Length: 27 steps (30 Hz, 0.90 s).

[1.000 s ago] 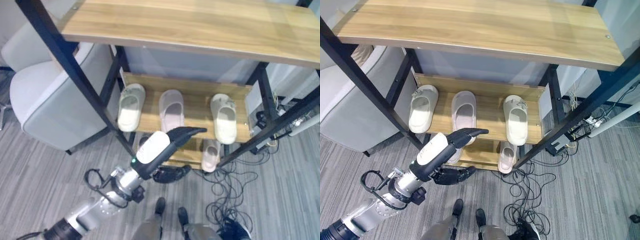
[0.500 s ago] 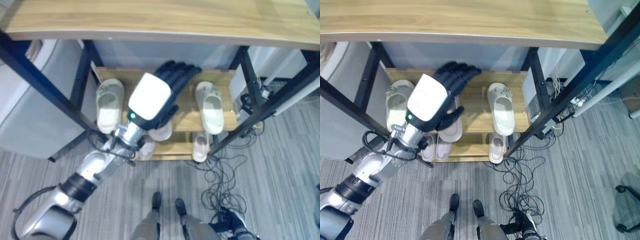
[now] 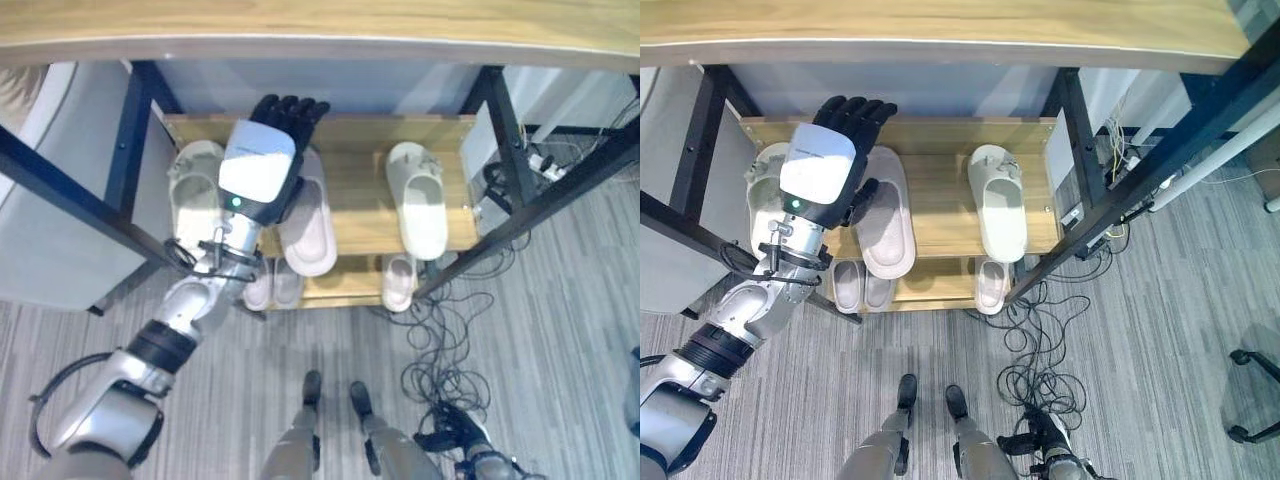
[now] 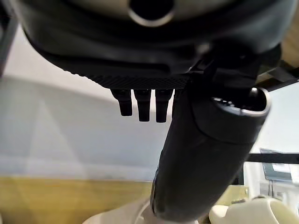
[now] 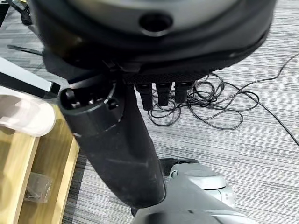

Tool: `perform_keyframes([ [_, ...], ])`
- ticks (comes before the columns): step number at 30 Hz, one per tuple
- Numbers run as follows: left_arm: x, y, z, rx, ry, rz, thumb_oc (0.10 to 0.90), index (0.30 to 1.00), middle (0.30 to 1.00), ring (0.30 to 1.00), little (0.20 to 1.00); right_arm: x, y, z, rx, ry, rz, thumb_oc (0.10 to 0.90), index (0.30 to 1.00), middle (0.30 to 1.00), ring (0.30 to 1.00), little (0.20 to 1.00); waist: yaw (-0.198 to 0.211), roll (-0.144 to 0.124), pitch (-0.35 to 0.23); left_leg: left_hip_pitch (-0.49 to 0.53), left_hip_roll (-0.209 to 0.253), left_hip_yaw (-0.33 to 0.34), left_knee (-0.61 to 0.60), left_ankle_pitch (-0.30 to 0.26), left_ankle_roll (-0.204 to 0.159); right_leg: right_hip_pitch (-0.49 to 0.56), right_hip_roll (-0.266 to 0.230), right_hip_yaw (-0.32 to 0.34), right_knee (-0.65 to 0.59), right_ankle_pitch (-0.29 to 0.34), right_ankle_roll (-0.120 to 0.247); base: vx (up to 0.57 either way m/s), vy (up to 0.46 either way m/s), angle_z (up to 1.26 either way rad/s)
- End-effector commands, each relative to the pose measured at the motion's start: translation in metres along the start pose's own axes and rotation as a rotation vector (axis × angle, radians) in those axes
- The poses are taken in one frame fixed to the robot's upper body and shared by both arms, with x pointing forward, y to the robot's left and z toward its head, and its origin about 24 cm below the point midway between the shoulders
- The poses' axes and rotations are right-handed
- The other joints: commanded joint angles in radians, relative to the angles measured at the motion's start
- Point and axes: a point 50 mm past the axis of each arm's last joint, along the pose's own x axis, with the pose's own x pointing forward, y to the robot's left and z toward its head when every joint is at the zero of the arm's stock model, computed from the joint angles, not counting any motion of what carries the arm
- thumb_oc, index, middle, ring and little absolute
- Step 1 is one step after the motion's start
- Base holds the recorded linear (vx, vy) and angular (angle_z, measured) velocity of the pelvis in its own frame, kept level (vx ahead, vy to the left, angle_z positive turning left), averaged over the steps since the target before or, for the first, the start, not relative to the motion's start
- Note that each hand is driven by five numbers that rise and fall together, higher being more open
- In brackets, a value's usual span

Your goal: Arrange the slippers neatly on the shoe rack.

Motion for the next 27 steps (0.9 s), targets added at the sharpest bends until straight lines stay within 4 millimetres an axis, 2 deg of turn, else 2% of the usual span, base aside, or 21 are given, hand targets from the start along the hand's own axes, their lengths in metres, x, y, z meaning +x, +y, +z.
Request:
perform_keyframes([
  [1, 0.039, 0.053, 0.009, -0.140, 0.007, 0.292, 0.800, 0.900, 0.900, 0.900, 0.900, -0.004, -0.020, -0.002, -0.016, -0.032, -0.044, 0.800, 0.900, 0.900, 0.900, 0.900, -0.004, -0.011, 0.012, -0.034, -0.026, 0.027, 0.099, -0.120, 0.017, 0.016, -0.059, -0.083, 0.004, -0.006, 0.034, 0.00, 0.000, 0.00],
  [6, 0.035, 0.052, 0.013, -0.210, 0.009, 0.294, 0.800, 0.900, 0.900, 0.900, 0.900, -0.005, -0.018, 0.000, -0.029, -0.042, -0.032, 0.800, 0.900, 0.900, 0.900, 0.900, -0.004, -0.009, 0.011, -0.028, -0.026, 0.032, 0.101, -0.126, 0.017, 0.023, -0.060, -0.091, 0.007, -0.012, 0.030, 0.00, 0.000, 0.00],
  [11, 0.037, 0.051, 0.016, -0.262, 0.027, 0.297, 0.800, 0.900, 0.900, 0.900, 0.900, -0.003, -0.019, 0.010, -0.045, -0.085, -0.027, 0.800, 0.900, 0.900, 0.900, 0.900, -0.008, -0.007, 0.026, -0.033, -0.023, 0.039, 0.104, -0.122, 0.015, 0.012, -0.058, -0.106, 0.016, -0.013, 0.028, 0.00, 0.000, 0.00],
  [27, 0.036, 0.057, 0.025, -0.277, -0.001, 0.324, 0.800, 0.900, 0.900, 0.900, 0.900, -0.007, -0.018, -0.003, -0.041, -0.041, -0.028, 0.800, 0.900, 0.900, 0.900, 0.900, -0.010, -0.007, 0.029, -0.028, -0.017, 0.058, 0.113, -0.134, 0.013, 0.015, -0.058, -0.121, 0.019, -0.018, 0.027, 0.00, -0.001, 0.00],
])
